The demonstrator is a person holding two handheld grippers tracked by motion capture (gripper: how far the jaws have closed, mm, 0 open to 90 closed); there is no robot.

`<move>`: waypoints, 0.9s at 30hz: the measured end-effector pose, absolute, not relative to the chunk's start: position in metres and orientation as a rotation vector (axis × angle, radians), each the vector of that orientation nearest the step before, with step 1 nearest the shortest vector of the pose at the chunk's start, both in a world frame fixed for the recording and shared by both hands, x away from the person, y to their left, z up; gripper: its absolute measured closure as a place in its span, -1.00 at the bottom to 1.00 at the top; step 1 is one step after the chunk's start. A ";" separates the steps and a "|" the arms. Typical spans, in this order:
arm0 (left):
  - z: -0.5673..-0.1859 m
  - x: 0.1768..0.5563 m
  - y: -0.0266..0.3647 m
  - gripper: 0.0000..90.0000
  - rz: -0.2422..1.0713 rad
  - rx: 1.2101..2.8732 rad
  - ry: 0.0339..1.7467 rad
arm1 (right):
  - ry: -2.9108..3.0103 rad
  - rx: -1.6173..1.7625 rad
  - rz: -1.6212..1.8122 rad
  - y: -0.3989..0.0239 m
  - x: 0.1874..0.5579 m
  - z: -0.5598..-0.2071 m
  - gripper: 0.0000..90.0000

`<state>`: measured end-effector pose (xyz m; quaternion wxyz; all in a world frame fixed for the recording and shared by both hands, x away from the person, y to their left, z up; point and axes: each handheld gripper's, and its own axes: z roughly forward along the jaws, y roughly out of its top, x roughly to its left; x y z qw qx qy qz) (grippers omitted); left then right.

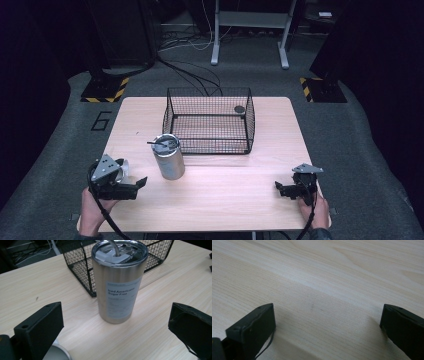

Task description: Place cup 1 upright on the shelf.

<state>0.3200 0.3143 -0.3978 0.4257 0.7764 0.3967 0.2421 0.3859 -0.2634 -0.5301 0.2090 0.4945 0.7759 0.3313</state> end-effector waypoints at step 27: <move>-0.416 0.375 0.276 -1.00 0.518 1.813 0.966 | 2.158 1.375 0.923 -0.263 0.386 -0.530 -1.00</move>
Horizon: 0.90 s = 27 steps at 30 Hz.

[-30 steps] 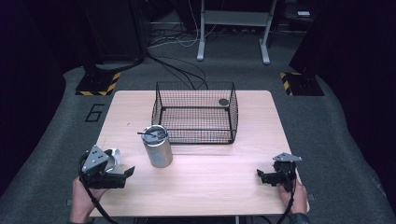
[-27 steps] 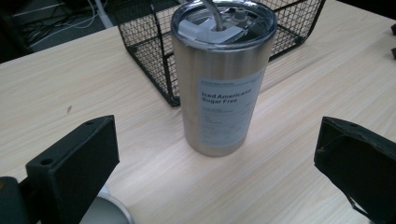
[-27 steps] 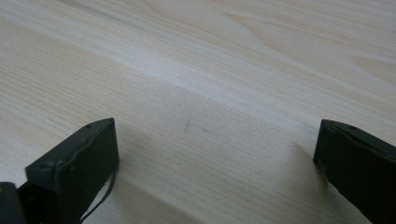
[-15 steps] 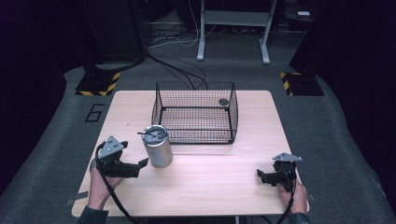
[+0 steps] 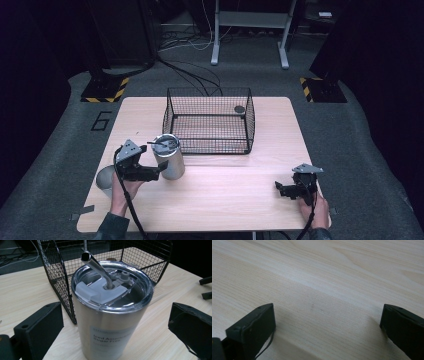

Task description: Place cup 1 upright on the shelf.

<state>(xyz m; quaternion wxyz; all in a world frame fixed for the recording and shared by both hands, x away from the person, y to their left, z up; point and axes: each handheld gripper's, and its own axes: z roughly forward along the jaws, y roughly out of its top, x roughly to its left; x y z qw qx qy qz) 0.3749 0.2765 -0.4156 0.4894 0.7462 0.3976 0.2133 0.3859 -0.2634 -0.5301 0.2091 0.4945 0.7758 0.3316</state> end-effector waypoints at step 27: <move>-0.425 0.404 0.255 -0.99 0.546 1.782 0.948 | 2.159 1.375 0.921 -0.263 0.386 -0.530 -1.00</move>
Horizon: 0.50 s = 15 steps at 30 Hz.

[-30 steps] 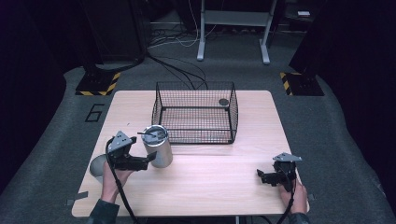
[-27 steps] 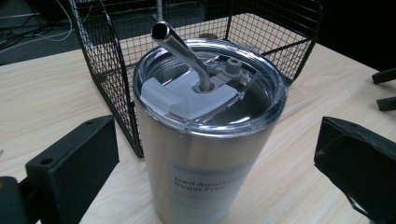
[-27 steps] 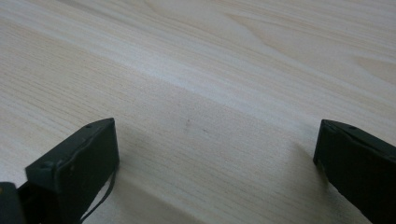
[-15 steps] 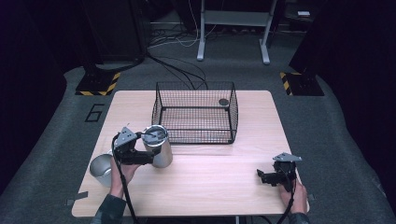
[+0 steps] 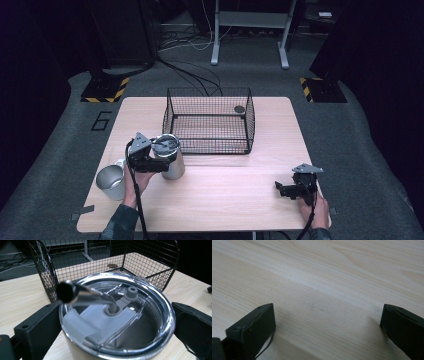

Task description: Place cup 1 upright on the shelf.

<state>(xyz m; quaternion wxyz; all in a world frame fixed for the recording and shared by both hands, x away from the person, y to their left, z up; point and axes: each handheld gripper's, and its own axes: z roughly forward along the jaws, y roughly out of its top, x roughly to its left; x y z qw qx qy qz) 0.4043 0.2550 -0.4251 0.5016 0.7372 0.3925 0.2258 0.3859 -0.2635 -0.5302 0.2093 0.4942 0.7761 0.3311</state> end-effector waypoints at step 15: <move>-0.430 0.412 0.250 -0.99 0.552 1.800 0.949 | 2.159 1.373 0.922 -0.264 0.386 -0.530 -1.00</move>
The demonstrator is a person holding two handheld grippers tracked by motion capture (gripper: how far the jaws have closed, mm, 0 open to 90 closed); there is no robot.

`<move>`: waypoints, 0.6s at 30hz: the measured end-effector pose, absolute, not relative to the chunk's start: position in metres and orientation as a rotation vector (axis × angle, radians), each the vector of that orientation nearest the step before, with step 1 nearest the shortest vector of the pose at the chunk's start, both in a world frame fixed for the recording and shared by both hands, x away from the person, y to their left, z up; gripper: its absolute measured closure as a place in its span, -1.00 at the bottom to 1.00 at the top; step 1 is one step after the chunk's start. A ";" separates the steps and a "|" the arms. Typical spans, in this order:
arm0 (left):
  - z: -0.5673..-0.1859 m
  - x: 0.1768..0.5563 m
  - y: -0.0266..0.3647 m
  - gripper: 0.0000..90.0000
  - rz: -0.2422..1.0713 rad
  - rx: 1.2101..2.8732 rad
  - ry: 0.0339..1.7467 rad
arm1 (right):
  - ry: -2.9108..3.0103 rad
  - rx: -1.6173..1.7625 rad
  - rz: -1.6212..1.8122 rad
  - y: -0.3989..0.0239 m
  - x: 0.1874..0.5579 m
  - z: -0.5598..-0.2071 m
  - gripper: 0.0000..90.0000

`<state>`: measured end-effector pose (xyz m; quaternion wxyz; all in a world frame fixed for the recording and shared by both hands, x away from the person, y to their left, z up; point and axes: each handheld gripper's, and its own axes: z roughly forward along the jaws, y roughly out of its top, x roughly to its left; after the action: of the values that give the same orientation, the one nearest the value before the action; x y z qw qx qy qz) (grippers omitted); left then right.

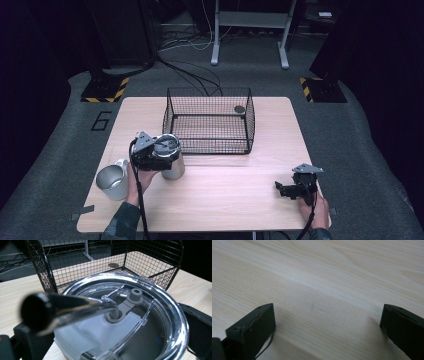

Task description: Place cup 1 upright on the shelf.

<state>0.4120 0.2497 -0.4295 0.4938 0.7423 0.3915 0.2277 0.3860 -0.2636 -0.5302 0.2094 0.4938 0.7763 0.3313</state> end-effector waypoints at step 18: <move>-0.430 0.409 0.246 -0.91 0.601 1.813 0.945 | 2.158 1.372 0.923 -0.264 0.386 -0.530 -1.00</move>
<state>0.4094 0.2465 -0.4302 0.4841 0.7443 0.3882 0.2468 0.3859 -0.2636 -0.5303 0.2097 0.4935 0.7761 0.3318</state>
